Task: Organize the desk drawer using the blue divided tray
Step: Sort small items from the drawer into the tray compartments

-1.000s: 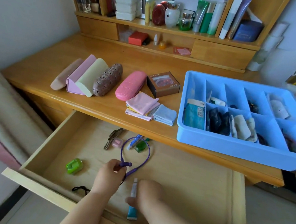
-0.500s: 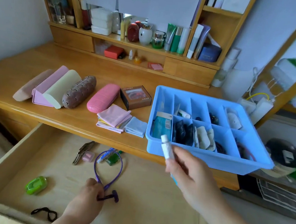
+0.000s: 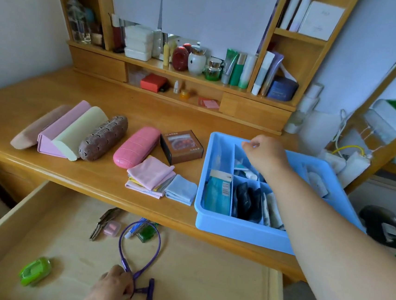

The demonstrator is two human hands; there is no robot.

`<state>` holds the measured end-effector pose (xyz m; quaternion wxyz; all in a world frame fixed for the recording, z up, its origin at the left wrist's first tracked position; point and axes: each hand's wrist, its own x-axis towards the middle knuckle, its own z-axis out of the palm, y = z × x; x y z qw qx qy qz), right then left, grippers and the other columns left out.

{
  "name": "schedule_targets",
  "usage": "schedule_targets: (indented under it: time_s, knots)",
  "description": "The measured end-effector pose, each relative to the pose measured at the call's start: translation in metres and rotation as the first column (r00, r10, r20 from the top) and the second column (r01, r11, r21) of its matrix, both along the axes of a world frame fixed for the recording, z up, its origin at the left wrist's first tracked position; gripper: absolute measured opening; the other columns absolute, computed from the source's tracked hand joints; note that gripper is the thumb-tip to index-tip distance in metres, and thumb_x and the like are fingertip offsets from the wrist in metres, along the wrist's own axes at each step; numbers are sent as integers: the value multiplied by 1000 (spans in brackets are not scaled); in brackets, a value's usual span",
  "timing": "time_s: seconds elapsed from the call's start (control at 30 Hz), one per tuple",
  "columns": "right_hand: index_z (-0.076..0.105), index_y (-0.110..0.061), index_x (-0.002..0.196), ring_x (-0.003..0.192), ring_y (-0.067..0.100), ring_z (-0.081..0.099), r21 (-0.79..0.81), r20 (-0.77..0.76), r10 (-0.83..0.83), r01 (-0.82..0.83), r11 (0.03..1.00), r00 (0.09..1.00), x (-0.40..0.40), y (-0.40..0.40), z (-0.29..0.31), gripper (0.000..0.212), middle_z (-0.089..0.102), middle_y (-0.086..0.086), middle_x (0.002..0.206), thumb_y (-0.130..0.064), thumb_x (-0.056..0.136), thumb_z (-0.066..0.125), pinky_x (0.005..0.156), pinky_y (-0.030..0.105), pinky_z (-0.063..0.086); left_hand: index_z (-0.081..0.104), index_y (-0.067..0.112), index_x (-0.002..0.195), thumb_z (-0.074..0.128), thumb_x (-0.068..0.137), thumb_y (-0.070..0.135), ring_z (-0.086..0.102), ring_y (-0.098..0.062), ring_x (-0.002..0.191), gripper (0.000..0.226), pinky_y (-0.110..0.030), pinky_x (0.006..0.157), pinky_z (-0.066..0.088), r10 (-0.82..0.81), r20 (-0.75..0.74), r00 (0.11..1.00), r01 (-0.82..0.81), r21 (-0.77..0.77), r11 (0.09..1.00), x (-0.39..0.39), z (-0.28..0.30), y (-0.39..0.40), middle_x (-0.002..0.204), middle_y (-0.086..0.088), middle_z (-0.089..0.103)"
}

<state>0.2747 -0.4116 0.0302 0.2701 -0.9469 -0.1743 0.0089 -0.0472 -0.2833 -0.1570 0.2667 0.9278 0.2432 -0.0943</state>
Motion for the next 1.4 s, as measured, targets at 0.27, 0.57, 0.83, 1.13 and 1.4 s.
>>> schedule_targets:
  time_s: [0.27, 0.57, 0.83, 1.13, 1.4]
  knots:
    - [68, -8, 81, 87, 28, 61, -273, 113, 389, -348, 897, 914, -35, -45, -23, 36, 69, 6, 88, -34, 95, 47, 73, 33, 47, 32, 39, 66, 54, 84, 31, 48, -9, 100, 30, -10, 87, 37, -11, -19, 1000, 11, 2, 1000, 2, -1, 1, 107, 4, 43]
    - [66, -14, 115, 117, 17, 54, 41, 268, 304, -326, 944, 914, -73, -50, -17, 25, 59, 0, 127, -21, 94, 53, 92, 22, 36, 49, 30, 83, 60, 84, 20, 56, -10, 88, 15, -18, 74, 45, 245, 72, 967, -233, -148, 961, -14, 6, 0, 104, 5, 48]
    - [69, -23, 88, 82, 2, 58, 101, 169, 687, -706, 701, 707, -219, -66, -87, 13, 63, -15, 86, -27, 88, 56, 74, 19, 47, 57, 23, 98, 58, 85, 39, 55, -14, 85, 20, -22, 67, 43, 251, -161, 955, -256, -10, 967, -11, 2, 13, 95, 5, 55]
    - [70, -28, 99, 91, 3, 61, 24, -550, 298, -342, 939, 781, -226, -36, -184, 17, 68, -13, 97, -31, 89, 57, 78, 15, 44, 59, 24, 79, 49, 74, 71, 62, -16, 81, 48, -23, 62, 44, 358, -200, 912, -346, 94, 934, 24, -5, -17, 83, 7, 63]
    - [69, -23, 97, 89, 7, 57, 184, -692, 187, -80, 980, 697, -210, -23, -186, 15, 66, -9, 93, -31, 92, 57, 71, 19, 40, 54, 18, 94, 48, 88, 28, 59, -19, 96, 13, -26, 75, 42, 221, -202, 954, -240, -76, 968, 32, -3, -40, 102, -1, 60]
